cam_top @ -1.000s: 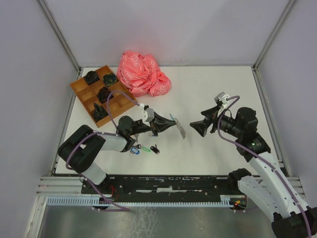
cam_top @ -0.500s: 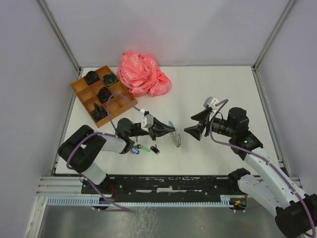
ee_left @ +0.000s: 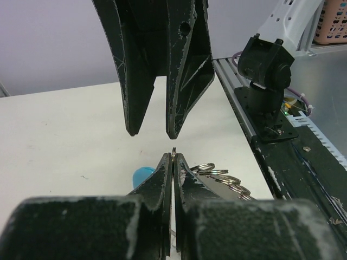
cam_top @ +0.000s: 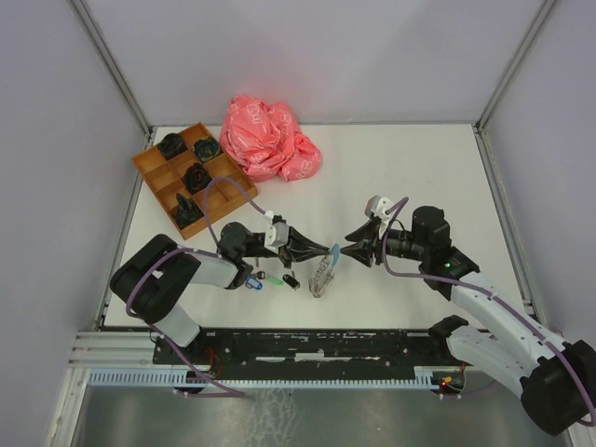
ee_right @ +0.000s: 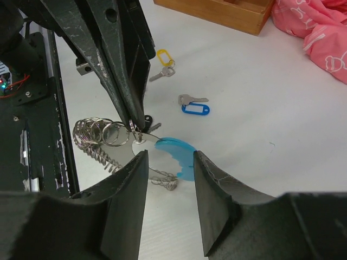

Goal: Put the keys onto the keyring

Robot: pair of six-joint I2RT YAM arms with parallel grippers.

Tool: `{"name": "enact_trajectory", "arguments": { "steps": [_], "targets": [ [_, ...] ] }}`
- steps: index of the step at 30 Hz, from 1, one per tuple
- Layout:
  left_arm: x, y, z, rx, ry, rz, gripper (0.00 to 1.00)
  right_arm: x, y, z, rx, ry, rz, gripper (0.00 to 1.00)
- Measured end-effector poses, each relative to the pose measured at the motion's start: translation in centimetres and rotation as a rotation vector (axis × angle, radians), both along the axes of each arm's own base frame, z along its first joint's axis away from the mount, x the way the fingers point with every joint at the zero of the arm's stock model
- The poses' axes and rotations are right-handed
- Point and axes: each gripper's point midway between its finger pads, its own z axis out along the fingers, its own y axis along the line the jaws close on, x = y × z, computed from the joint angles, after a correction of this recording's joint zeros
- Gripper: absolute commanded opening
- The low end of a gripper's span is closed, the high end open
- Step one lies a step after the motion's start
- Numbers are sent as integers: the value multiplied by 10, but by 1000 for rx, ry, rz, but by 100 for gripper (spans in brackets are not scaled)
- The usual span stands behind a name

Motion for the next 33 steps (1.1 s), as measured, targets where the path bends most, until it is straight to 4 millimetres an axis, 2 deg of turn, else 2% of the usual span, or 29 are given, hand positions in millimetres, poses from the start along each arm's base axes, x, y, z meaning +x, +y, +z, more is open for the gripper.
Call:
{"name": "enact_trajectory", "arguments": {
  "steps": [6, 21, 33],
  "targets": [
    [-1, 0, -4, 9, 6, -11, 3, -3, 8, -6, -2, -22, 40, 40],
    [-2, -1, -5, 6, 1, -16, 3, -14, 22, -10, 0, -79, 138, 38],
    [-2, -1, -7, 6, 13, -19, 3, -16, 25, -21, -29, -71, 163, 24]
  ]
}}
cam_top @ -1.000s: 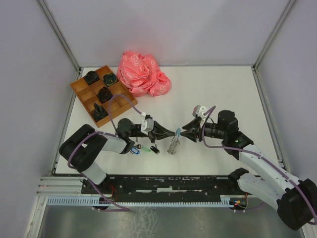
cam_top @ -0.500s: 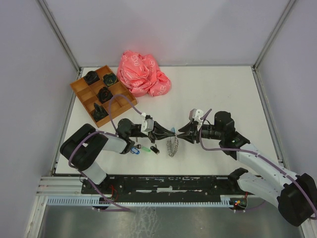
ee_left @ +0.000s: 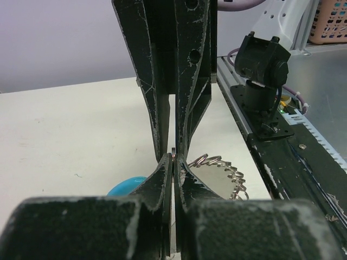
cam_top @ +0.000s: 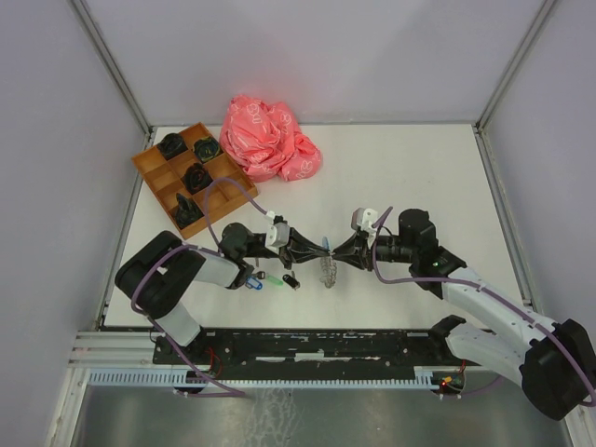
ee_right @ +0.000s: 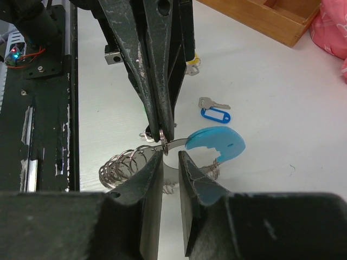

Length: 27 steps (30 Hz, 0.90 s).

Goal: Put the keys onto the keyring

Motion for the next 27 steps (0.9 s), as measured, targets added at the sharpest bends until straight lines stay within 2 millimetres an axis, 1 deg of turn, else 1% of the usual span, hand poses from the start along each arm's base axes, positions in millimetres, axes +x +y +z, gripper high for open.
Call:
{"name": "enact_trajectory", "arguments": {
  "steps": [4, 7, 13, 14, 19, 22, 27],
  "targets": [
    [0, 0, -3, 6, 19, -2, 3, -3, 1, -1, -2, -4, 15, 21],
    [0, 0, -3, 7, 21, -3, 3, -4, 1, -1, -1, -3, 21, 17],
    [-1, 0, -3, 8, 35, -7, 3, -6, 3, -2, -5, 0, 39, 1],
    [-1, 0, -4, 9, 36, -7, 4, -7, 3, -2, -7, 2, 42, 1],
    [-1, 0, -2, 5, 34, -6, 16, -9, 2, 1, -27, 8, 53, 0],
    [-1, 0, -1, 1, 29, -6, 22, -11, 1, 7, -55, 18, 63, 1],
    [-1, 0, -1, 0, 28, -5, 27, -10, -4, 21, -113, 22, 61, 1]
  ]
}}
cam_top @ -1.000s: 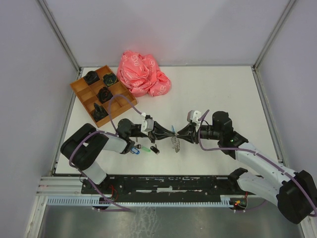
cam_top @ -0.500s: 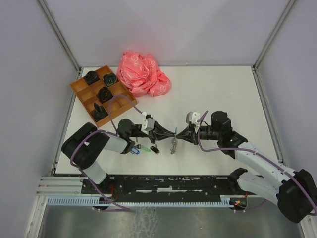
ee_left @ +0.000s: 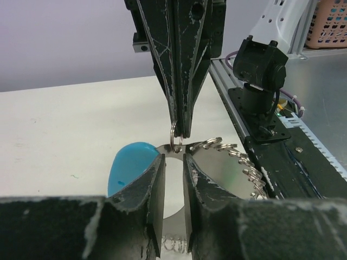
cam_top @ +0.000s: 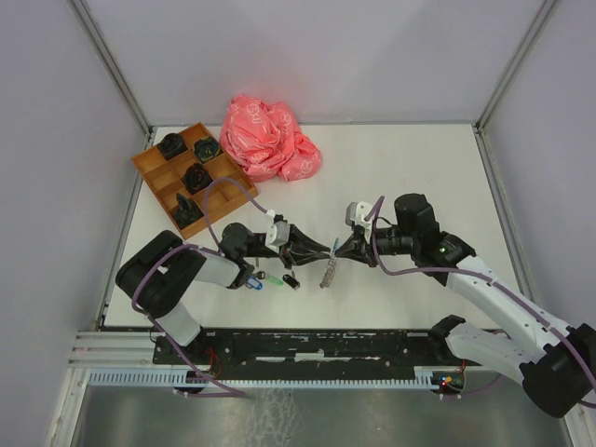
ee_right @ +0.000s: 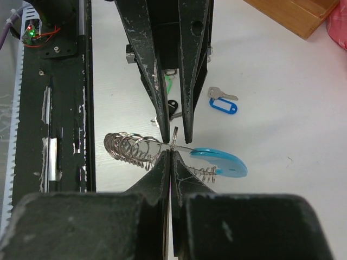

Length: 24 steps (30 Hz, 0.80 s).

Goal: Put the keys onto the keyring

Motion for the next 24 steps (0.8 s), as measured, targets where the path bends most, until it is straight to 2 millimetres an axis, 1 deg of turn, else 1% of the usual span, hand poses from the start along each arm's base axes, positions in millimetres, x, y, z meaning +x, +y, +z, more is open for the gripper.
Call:
{"name": "enact_trajectory", "arguments": {
  "steps": [4, 9, 14, 24],
  "targets": [
    [2, -2, 4, -5, -7, 0, 31, 0, -3, 8, -52, 10, -2, 1],
    [3, -2, 14, -12, -19, 0, 36, 0, -9, 3, -144, 59, -8, 1],
    [4, -3, 20, -8, -33, 3, 36, 1, -13, -1, -258, 109, -14, 1],
    [5, -10, 18, 1, -27, -9, 35, 0, -14, 1, -424, 136, 13, 1]
  ]
}}
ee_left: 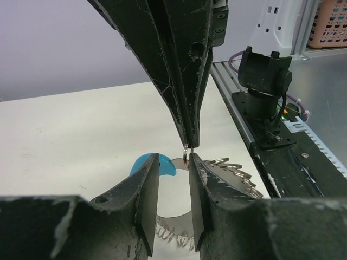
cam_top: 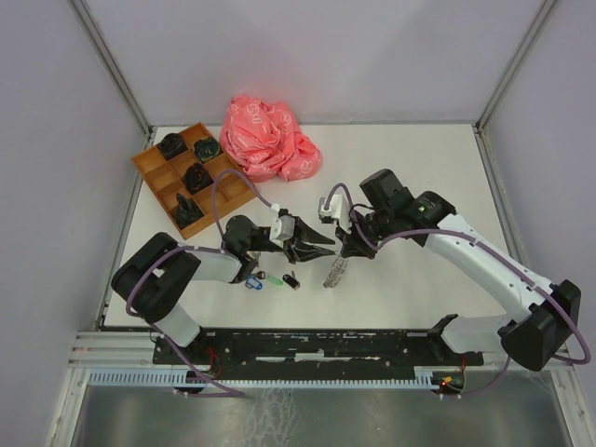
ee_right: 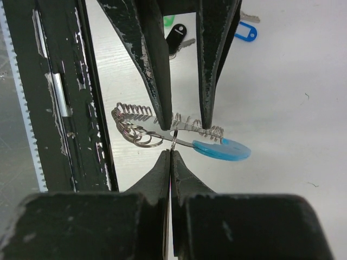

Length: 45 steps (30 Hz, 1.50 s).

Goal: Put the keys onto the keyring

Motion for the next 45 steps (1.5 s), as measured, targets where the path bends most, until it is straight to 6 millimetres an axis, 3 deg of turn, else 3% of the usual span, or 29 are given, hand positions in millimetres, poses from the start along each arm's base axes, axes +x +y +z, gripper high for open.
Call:
{"name": "enact_trajectory", "arguments": {
  "steps": [11, 20, 24, 29, 32, 40, 45],
  "targets": [
    [1, -5, -2, -6, 15, -20, 31, 1, -1, -3, -135, 15, 36, 1],
    [-4, -9, -7, 4, 24, -50, 26, 7, 0, 5, -169, -13, 51, 1],
    [-4, -10, -7, 3, 24, -52, 20, 6, 1, 3, -181, -10, 58, 0],
    [-3, -10, -7, 3, 24, -52, 4, 5, 2, -2, -200, -1, 67, 1],
    [-4, -10, -6, 2, 25, -53, 3, 6, 2, -2, -205, -5, 69, 2],
    [-2, -10, -3, -11, 42, -36, 3, 7, 2, 1, -203, -22, 68, 21],
    [3, -9, -2, -32, 64, 11, 3, 10, 3, 18, -138, -102, 49, 33]
  ]
}}
